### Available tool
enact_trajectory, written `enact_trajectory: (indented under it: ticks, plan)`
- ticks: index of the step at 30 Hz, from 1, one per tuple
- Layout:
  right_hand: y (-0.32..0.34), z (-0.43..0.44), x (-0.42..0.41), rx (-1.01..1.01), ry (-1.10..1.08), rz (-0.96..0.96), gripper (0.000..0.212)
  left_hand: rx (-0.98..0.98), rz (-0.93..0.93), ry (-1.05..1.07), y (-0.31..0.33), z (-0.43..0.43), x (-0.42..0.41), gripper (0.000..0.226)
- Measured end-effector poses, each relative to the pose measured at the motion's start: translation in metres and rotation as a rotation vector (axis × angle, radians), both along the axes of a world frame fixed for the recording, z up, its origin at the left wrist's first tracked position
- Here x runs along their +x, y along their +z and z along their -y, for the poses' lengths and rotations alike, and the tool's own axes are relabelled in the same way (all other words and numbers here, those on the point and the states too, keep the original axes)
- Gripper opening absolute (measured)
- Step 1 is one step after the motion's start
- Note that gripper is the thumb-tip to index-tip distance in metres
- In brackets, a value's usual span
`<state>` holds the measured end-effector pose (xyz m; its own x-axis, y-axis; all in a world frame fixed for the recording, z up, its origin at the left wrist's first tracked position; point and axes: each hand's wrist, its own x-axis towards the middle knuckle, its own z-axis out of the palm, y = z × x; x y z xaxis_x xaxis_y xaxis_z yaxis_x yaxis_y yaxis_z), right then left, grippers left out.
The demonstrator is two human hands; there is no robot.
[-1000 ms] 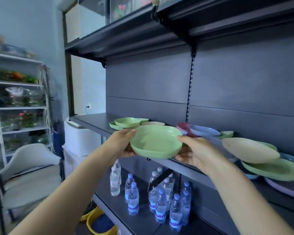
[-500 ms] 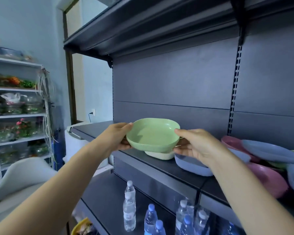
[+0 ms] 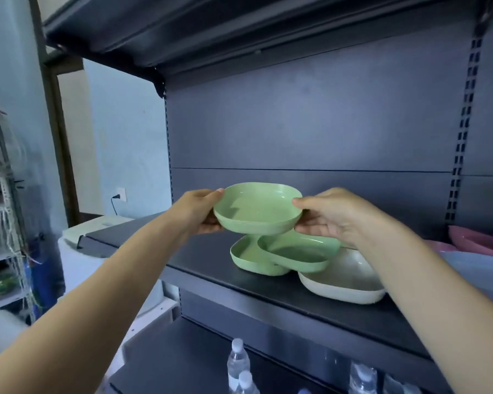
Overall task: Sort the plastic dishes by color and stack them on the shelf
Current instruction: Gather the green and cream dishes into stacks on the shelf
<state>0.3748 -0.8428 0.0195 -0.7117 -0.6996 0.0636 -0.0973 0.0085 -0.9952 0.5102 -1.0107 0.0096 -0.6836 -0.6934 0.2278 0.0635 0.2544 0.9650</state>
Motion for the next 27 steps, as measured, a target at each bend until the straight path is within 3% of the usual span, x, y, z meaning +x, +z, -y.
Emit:
enact_trajectory:
  ticks: [6, 11, 16, 25, 27]
  plan:
    - [0.013, 0.087, -0.013, 0.049, -0.146, 0.003, 0.01, -0.009, 0.025, -0.116, 0.003, 0.1, -0.036, 0.026]
    - [0.016, 0.144, -0.032, 0.144, -0.19, -0.004, 0.028, -0.019, 0.064, -0.167, -0.002, 0.159, -0.068, 0.024]
    - [0.006, 0.188, -0.059, 0.258, -0.21, 0.013, 0.031, -0.039, 0.116, -0.165, -0.015, 0.204, -0.102, 0.026]
    - [-0.018, 0.242, -0.116, 0.34, -0.185, 0.125, 0.004, -0.104, 0.203, -0.142, -0.047, 0.264, -0.166, 0.028]
    - [-0.026, 0.251, -0.128, 0.359, -0.177, 0.138, 0.007, -0.121, 0.233, -0.142, -0.053, 0.274, -0.177, 0.03]
